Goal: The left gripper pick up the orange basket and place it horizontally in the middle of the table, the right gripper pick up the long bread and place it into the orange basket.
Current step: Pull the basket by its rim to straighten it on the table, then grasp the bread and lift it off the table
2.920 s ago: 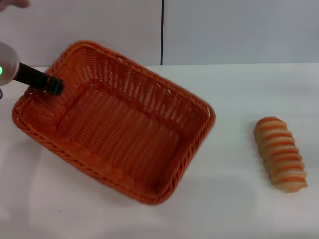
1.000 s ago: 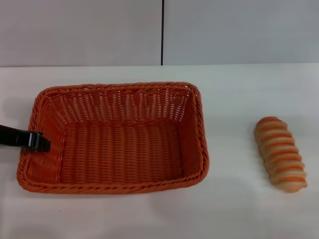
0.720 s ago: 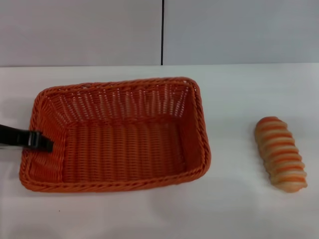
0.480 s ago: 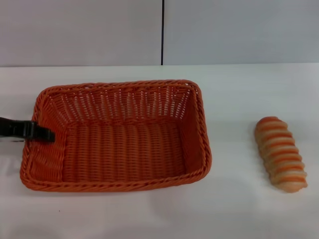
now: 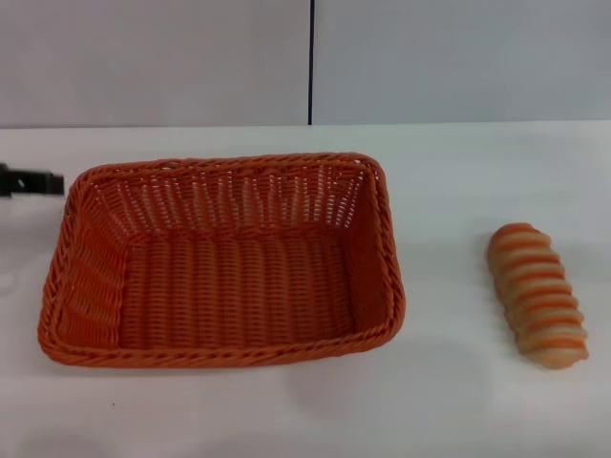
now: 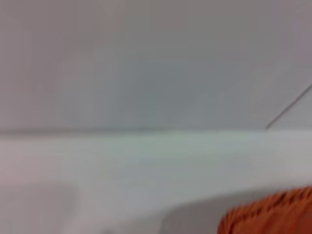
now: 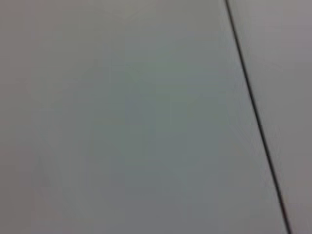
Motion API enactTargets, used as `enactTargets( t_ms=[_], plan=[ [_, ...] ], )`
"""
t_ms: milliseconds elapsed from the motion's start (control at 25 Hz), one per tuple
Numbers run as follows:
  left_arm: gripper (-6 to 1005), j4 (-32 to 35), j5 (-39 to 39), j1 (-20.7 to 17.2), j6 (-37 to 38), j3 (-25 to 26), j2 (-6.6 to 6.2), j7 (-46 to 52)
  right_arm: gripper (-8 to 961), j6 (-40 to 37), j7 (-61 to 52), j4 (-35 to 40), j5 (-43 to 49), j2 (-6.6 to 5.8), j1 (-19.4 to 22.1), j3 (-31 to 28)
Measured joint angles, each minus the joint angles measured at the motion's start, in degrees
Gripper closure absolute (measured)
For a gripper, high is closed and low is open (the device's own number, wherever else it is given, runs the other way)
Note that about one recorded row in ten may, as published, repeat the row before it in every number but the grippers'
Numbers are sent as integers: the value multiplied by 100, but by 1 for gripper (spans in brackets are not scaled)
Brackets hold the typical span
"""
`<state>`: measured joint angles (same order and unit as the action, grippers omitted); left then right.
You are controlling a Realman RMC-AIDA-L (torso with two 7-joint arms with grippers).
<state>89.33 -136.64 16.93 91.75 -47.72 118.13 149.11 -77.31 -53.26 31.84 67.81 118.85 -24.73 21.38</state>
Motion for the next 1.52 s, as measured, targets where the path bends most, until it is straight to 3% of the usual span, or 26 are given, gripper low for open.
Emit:
enactTargets(
  t_ms=[80,120,280,320,520,640,840,920,1080,1240,1520],
  plan=[
    [284,0,0,0,0,0,0,0,356,238,-1131,688,506,-25,249,327],
    [263,-277,652,-123,-301,420,3,-908,356,293,-1708,1113,893,-30,361,414],
    [225,-901,1572,-240,-512,845,7,-1887,356,117,-3910,2921,2969,-4,588,463],
    [226,-1665,2440,-319,-563,1286,-3,-2976,356,-43,-4373,3283,3425,-4,587,448],
    [229,-2633,3290,-420,-508,1771,0,-4526,356,-1191,-6142,4693,5181,-55,372,358],
    [229,-3071,3604,-494,-507,1832,2,-5167,356,-1952,-6796,5188,6153,-176,29,396],
    [229,-3742,4071,-596,-477,1890,5,-6081,356,-3039,-7427,4992,8094,-482,-844,727],
    [229,-4001,4251,-629,-360,1900,14,-6428,356,-3210,-7515,4694,8669,-549,-1110,950],
    [229,-4001,4251,-629,-360,1900,14,-6428,356,-3197,-7543,4127,8988,-571,-1363,1257],
    [229,-4445,4348,-639,-78,1898,19,-6651,356,-2773,-7476,3481,8820,-532,-1445,1392],
    [229,-4524,4367,-654,95,1904,18,-6656,356,-2154,-7165,2418,8324,-526,-1480,1528]
  ],
)
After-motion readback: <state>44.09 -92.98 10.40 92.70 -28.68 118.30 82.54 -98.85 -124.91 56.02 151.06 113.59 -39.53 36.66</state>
